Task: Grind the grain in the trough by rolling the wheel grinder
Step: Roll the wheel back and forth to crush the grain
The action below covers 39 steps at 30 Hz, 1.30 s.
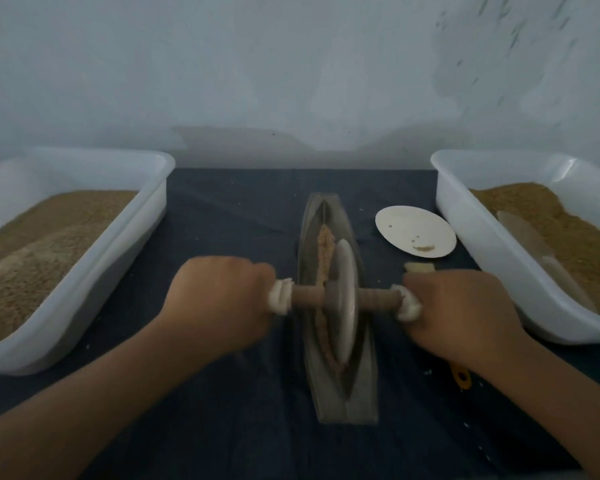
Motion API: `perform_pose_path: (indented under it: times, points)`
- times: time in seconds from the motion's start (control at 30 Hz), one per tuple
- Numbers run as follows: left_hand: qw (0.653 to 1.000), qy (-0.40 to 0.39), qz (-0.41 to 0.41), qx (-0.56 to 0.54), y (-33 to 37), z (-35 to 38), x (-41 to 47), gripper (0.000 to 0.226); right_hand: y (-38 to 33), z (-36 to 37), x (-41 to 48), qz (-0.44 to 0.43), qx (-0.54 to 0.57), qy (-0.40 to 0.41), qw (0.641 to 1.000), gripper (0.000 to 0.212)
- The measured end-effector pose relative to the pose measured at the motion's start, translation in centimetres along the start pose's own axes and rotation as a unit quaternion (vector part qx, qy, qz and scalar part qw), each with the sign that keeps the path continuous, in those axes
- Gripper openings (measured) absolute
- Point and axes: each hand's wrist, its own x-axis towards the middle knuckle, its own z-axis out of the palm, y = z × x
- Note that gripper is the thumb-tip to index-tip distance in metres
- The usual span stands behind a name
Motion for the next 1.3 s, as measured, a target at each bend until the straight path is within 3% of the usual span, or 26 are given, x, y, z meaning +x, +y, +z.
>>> perform_pose_path:
  times: [0.1, 0.23, 0.4, 0.5, 0.6, 0.73, 0.83, 1.0, 1.07, 1.1, 1.2, 1.3]
  points:
    - [0.997, -0.055, -0.049, -0.024, -0.1, 1.4, 1.6, 0.041, -0.3, 0.3, 3.0, 0.004, -0.079, 0.029, 0.996, 0.036]
    - [0.987, -0.089, -0.126, -0.035, -1.1, 2.8, 8.8, 0.030, 0.5, 1.7, 10.4, 0.065, -0.093, 0.025, 0.993, 0.036]
    - [0.984, -0.124, -0.117, -0.048, -1.2, 2.7, 8.0, 0.025, 0.6, 1.8, 9.6, 0.059, -0.072, 0.013, 0.996, 0.035]
    - [0.998, -0.027, -0.050, -0.039, -0.2, 2.0, 2.1, 0.033, 0.6, 1.1, 4.3, -0.001, -0.052, -0.008, 0.999, 0.029]
    - [0.997, 0.048, -0.006, -0.053, 0.0, 1.1, -0.5, 0.031, 0.2, 0.4, 1.5, -0.041, -0.072, 0.034, 0.996, 0.045]
    - [0.995, -0.049, -0.079, -0.033, -0.5, 2.9, 3.5, 0.034, 0.7, 2.0, 5.9, 0.000, -0.075, 0.069, 0.995, 0.037]
    - [0.988, -0.071, -0.127, -0.041, -1.2, 3.6, 8.5, 0.027, 1.1, 3.3, 10.1, 0.063, -0.103, 0.063, 0.991, 0.036]
    - [0.991, -0.085, -0.104, -0.017, -0.7, 2.4, 7.7, 0.025, 0.8, 2.3, 8.2, 0.082, -0.063, 0.002, 0.995, 0.034]
    - [0.996, -0.051, -0.075, -0.024, -0.4, 2.5, 3.7, 0.035, 0.9, 1.6, 5.4, 0.058, -0.049, -0.088, 0.993, 0.020]
    - [0.998, -0.023, -0.056, -0.032, 0.0, 2.2, 1.6, 0.040, 0.7, 1.1, 3.8, 0.035, -0.058, -0.095, 0.993, 0.012]
    - [0.996, 0.050, -0.031, -0.070, 0.3, 2.0, -0.9, 0.041, -0.1, -0.2, 1.8, -0.019, -0.067, -0.008, 0.998, 0.041]
    - [0.995, -0.010, -0.075, -0.059, -0.2, 3.3, 1.9, 0.037, -0.4, -0.2, 5.1, -0.019, -0.126, 0.015, 0.992, 0.035]
